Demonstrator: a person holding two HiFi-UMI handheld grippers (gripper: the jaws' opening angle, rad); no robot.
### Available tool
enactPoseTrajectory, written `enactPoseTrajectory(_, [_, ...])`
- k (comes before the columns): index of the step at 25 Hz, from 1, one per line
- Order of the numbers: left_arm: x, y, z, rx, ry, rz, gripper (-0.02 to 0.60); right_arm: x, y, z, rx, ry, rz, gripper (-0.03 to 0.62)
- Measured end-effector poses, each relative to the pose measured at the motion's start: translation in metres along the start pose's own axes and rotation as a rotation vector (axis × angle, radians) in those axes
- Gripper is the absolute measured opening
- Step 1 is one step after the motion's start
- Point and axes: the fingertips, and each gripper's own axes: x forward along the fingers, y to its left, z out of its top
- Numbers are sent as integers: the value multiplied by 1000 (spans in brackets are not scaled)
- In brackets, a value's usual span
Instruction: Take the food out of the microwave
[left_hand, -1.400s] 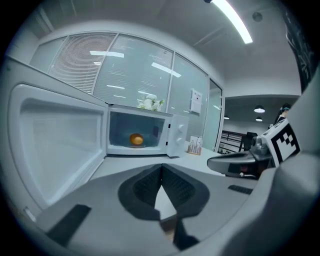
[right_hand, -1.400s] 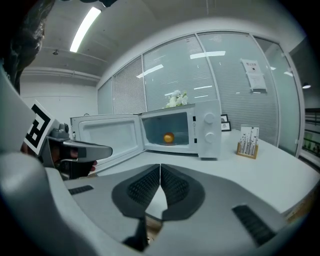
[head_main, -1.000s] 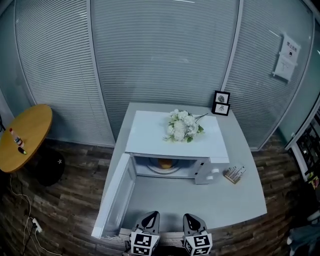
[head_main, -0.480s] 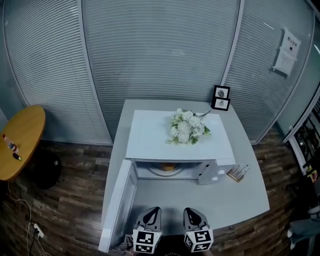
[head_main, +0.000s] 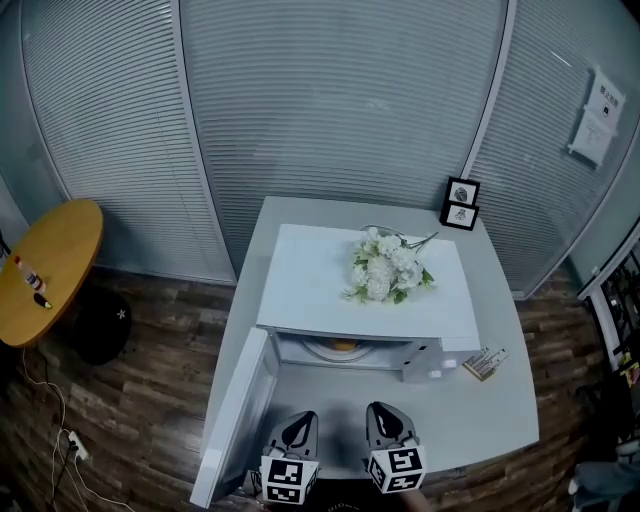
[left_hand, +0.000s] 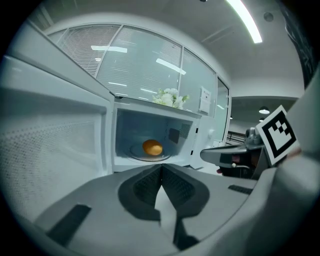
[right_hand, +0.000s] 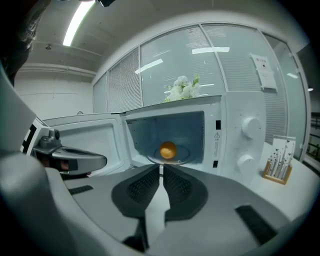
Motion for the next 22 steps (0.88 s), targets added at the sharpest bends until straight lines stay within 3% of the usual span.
enactPoseTrajectory(4, [7, 4, 4, -17, 7, 22, 8, 17, -5, 13, -11, 4, 29, 28])
enactPoseTrajectory(6, [9, 5, 3, -20, 13, 29, 8, 26, -6, 18, -16, 7, 41, 98])
enactPoseTrajectory(13, [14, 10, 1, -22, 28, 51, 8, 63, -2, 23, -39, 49, 106, 215])
enactPoseTrajectory(22, [18, 16, -4, -15, 50, 88, 8, 108, -11, 27, -73, 105, 59, 305])
